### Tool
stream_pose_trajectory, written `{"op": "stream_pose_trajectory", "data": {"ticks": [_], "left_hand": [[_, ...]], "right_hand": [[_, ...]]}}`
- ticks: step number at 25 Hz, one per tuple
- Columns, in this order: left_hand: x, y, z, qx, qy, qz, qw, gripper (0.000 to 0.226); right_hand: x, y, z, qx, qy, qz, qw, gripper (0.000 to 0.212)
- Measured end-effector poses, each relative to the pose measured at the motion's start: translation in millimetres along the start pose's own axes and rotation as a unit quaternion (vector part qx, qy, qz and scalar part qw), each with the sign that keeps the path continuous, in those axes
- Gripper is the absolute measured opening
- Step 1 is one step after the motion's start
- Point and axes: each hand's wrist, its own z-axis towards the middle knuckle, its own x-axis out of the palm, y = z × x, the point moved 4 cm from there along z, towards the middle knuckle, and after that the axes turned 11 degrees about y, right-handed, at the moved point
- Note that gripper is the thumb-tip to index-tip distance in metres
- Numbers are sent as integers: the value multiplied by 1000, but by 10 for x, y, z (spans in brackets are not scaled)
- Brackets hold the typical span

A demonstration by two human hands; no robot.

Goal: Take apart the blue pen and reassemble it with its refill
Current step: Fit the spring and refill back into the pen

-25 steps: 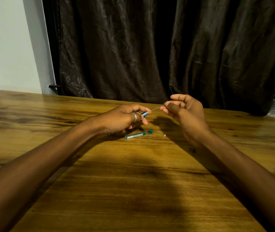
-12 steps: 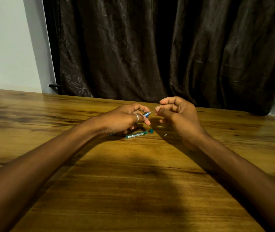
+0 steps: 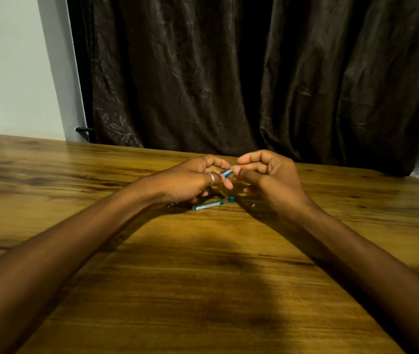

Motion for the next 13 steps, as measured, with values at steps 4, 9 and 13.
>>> {"op": "stream_pose_trajectory", "data": {"ticks": [4, 9, 13], "left_hand": [[-12, 16, 1, 0, 4, 3, 1000, 25], [-9, -7, 12, 7, 1, 5, 1000, 24], [-4, -23, 0, 6, 2, 20, 1000, 25]], "right_hand": [[-2, -5, 14, 8, 5, -2, 1000, 15], [-109, 15, 27, 12, -10, -35, 999, 13], [-152, -3, 35, 17, -19, -42, 999, 12]]}}
